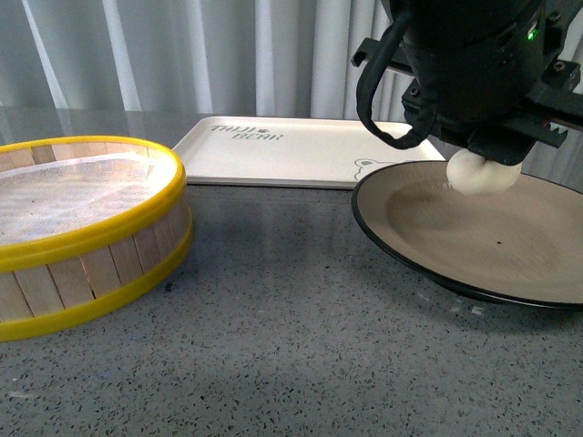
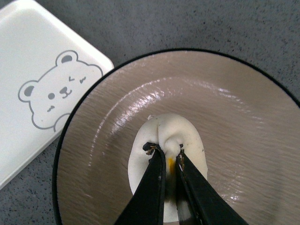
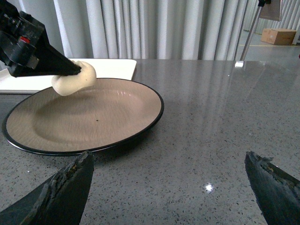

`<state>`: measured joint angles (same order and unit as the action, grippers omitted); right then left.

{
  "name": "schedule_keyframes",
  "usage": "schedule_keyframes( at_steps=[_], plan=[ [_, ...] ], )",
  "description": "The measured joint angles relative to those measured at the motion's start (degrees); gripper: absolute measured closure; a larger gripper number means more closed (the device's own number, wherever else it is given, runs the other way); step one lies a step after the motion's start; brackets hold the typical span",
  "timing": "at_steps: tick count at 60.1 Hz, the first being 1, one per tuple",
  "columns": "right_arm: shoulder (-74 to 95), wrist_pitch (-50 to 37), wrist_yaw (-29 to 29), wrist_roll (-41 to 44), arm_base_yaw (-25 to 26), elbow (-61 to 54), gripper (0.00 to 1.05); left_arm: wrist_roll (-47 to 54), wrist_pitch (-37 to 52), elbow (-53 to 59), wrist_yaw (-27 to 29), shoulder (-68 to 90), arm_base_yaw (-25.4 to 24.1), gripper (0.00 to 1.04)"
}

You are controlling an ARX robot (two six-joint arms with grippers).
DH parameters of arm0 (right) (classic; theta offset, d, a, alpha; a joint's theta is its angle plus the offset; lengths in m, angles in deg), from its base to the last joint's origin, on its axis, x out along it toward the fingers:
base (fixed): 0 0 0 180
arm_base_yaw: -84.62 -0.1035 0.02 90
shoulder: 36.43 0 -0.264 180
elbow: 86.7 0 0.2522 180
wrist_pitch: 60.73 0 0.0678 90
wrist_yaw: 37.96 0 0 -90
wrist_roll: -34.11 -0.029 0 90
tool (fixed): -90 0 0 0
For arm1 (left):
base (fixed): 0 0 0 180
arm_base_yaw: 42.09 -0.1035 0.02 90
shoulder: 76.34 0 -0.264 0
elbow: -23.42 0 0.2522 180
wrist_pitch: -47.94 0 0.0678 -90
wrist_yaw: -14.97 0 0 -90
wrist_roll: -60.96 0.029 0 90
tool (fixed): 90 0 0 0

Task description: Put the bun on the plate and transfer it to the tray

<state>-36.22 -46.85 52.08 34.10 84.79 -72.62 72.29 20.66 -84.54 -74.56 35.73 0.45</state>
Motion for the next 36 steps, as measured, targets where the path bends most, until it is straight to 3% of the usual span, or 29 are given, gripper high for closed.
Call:
schedule_keyframes(
  at_steps=[36],
  plan=[
    [0.0,0.0,0.02,0.0,0.0,0.0,0.08,-1.55,-2.08,-3.02,-0.87,5.66,1.75,1.01]
  ],
)
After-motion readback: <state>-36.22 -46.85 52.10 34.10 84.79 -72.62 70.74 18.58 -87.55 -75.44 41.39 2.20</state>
